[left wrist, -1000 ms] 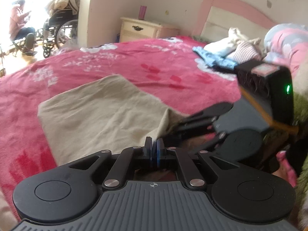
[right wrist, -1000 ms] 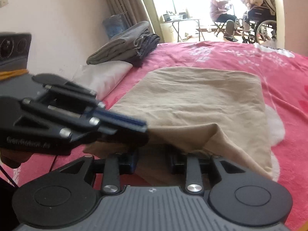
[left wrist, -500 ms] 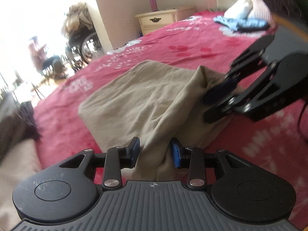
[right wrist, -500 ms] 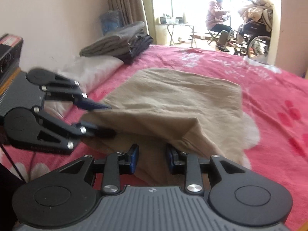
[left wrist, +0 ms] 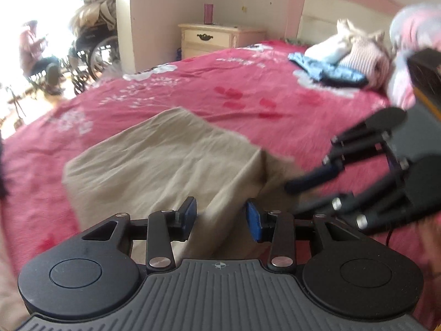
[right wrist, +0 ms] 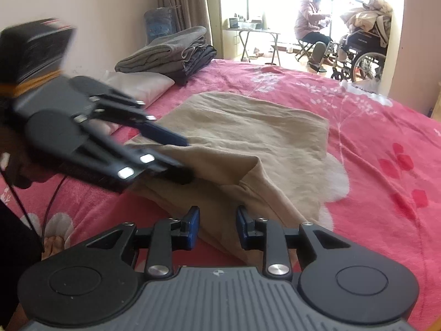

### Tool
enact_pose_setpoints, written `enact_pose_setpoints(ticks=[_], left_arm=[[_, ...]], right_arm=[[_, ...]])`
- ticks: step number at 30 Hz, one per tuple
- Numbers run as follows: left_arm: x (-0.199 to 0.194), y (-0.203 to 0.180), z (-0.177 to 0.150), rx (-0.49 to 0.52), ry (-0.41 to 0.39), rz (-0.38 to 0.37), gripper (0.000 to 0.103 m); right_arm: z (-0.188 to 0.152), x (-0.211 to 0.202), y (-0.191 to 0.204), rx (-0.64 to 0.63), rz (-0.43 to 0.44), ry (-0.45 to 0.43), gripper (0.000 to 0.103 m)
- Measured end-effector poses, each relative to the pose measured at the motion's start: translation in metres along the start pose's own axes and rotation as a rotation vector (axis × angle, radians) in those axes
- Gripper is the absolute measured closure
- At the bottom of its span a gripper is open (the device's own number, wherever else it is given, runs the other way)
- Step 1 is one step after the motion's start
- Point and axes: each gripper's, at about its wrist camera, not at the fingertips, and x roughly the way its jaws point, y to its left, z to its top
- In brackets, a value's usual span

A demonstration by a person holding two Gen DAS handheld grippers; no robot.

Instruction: Fold clothes

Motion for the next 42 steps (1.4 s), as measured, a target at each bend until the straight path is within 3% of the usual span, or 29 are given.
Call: enact_pose_setpoints(ticks=[3,6,8,11,16,26,28,29,35,39,42], left_arm=[[0.013,0.003,0.008,-0.025,0.017,-0.039,0.067],[0.017,0.004,0.01,-0.056,0.026,-0.066,0.08],[0.017,0.003,0.011,-0.07,0.019,-0.073,0.095],[0.013,0.001,0.012,-0.094,-0.011,-0.084,0.101],[0.001,-0.003,0.014,-0.122,-0.064,-0.116,0.102],[-0.004,0.0,0.014,-0.132,-0.084,-0.157,0.103],[-0.006,-0.003,0.012,-0.11,-0.082,-0.17,0.103],[-0.005,-0.005,0.01,-0.097,-0.075,-0.167,0.103],[-0.004,-0.007,-0.006,-0.045,-0.047,-0.135,0.103],[0.002,-0.016,-0.017,0.052,0.003,-0.116,0.103],[0.003,-0.019,-0.028,0.113,0.034,-0.096,0.101]], right_arm=[[0.0,-0.006,-0.002,-0.026,-0.004,-0.029,0.078],[0.003,-0.003,-0.005,-0.046,0.0,-0.042,0.081],[0.005,-0.001,-0.007,-0.06,0.003,-0.051,0.084],[0.009,0.002,-0.01,-0.08,0.008,-0.062,0.085],[0.007,0.008,-0.006,-0.089,0.012,-0.063,0.087],[0.004,0.016,0.003,-0.1,0.006,-0.082,0.087],[0.006,0.027,-0.004,-0.054,-0.04,-0.049,0.102],[0.007,0.033,-0.009,-0.011,-0.059,-0.022,0.103],[0.003,0.032,-0.006,0.001,-0.069,-0.016,0.103],[0.002,0.018,-0.027,0.064,0.029,0.049,0.101],[0.0,0.0,-0.043,0.096,0.047,0.059,0.096]])
